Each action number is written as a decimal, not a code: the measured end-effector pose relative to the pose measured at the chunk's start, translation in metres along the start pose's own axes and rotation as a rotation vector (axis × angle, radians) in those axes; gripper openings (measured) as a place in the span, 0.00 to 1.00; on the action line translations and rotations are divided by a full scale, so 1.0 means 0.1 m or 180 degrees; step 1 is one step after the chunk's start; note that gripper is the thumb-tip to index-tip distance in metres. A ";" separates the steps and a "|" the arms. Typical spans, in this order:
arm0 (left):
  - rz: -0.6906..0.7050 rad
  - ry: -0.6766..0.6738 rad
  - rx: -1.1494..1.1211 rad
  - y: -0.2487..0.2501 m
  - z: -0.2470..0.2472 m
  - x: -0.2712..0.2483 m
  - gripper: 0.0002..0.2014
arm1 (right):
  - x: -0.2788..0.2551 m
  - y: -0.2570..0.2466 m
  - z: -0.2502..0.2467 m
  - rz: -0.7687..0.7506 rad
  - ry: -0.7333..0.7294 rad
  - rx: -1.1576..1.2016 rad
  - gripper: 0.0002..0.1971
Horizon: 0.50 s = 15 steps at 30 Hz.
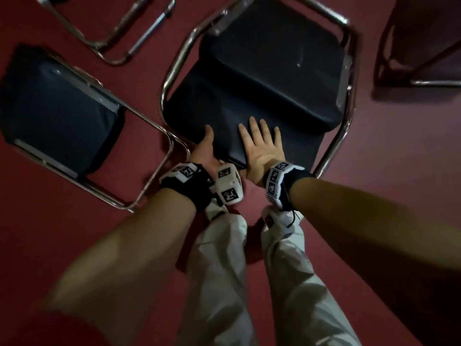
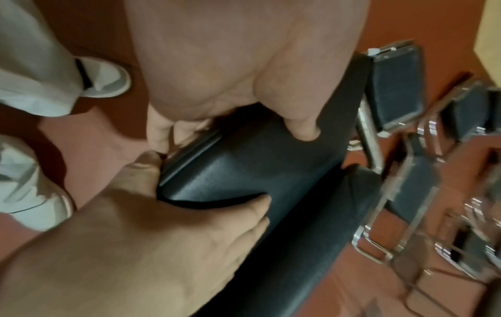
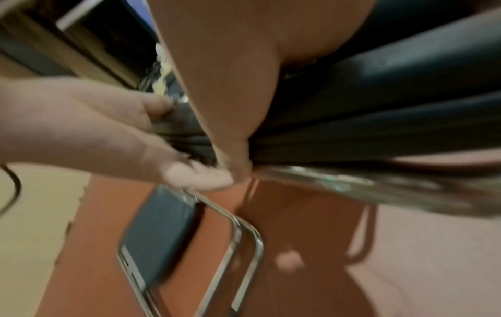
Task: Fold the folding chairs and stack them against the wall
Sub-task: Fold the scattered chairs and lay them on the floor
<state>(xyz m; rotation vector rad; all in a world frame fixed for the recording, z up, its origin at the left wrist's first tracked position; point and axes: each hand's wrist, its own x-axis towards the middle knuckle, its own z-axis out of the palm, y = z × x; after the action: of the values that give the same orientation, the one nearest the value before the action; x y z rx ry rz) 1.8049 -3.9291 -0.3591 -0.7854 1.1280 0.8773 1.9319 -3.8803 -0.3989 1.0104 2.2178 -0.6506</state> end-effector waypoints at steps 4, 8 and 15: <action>0.0115 -0.0068 -0.0030 -0.26 -0.01 0.61 0.38 | 0.28 0.34 0.55 -0.0125 0.0230 -0.0058 0.58; 0.0179 -0.0486 -0.0292 -0.50 -0.14 1.28 0.42 | 0.53 0.67 1.06 -0.0128 0.0256 -0.0125 0.54; 0.0226 -0.0208 -0.0150 -0.89 -0.55 2.44 0.35 | 0.88 0.97 2.30 -0.0186 0.0946 -0.0210 0.47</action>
<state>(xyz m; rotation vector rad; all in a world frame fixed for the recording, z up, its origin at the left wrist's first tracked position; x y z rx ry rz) 1.9066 -3.9725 -0.6002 -0.7535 1.0863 0.9854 2.0364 -3.9279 -0.6374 1.0693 2.5161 -0.4728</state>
